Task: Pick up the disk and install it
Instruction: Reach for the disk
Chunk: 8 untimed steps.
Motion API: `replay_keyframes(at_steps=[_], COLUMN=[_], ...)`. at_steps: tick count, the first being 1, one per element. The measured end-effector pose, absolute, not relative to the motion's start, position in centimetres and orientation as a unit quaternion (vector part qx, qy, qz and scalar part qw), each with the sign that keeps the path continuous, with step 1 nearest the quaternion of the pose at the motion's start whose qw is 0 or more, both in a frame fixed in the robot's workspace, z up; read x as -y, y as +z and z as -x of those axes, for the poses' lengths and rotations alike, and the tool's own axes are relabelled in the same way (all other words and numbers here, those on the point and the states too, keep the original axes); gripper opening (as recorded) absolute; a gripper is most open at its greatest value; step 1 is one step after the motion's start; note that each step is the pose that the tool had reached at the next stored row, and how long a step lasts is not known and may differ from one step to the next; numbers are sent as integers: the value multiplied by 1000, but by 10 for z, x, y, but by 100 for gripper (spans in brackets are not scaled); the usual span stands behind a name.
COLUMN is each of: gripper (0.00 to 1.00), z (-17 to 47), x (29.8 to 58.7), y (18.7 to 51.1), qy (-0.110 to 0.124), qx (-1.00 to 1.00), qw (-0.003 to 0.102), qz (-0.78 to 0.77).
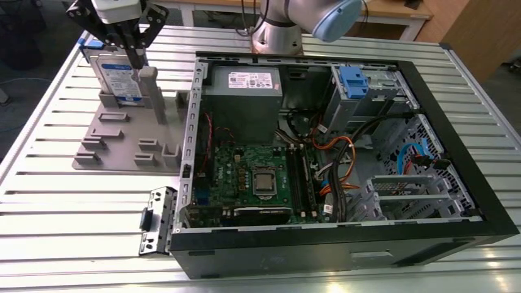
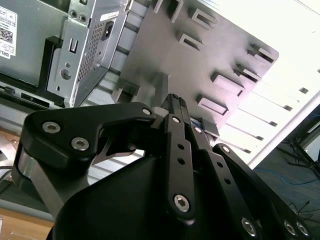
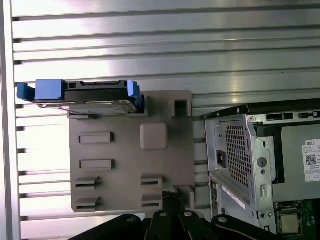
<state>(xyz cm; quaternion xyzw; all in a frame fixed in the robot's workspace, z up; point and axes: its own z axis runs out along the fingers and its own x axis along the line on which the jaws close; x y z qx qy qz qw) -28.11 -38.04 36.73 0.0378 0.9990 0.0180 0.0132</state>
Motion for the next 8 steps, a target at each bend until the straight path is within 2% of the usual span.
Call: replay_keyframes(at_steps=[8], gripper=[10], z=[292], x=[380], y=[366], qy=[18], qx=[-999], qw=[13], qz=[-38])
